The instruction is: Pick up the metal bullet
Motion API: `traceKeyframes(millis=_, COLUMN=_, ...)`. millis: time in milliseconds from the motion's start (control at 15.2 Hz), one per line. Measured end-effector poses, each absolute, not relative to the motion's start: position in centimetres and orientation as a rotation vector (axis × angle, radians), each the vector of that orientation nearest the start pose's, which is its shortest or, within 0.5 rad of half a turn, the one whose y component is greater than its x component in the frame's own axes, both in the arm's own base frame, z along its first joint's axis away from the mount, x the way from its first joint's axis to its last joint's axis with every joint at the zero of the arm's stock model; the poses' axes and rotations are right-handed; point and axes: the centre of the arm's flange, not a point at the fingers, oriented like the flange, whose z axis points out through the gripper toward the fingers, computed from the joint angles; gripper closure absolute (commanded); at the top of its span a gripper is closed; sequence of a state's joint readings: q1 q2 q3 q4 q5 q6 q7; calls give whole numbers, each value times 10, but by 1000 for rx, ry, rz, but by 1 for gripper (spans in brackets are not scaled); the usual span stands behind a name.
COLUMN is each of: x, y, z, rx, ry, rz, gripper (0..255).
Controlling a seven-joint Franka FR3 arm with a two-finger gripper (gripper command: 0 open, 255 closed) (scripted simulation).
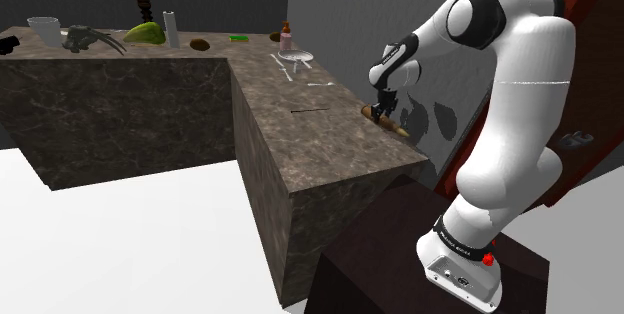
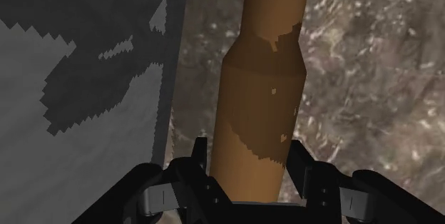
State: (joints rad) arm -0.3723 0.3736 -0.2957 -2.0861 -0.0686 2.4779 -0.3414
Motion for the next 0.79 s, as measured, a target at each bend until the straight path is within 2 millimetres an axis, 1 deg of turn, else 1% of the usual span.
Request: traceKeyframes(millis=792, x=465, y=-362, z=316, rx=-3261, ry=413, rz=73, gripper=255)
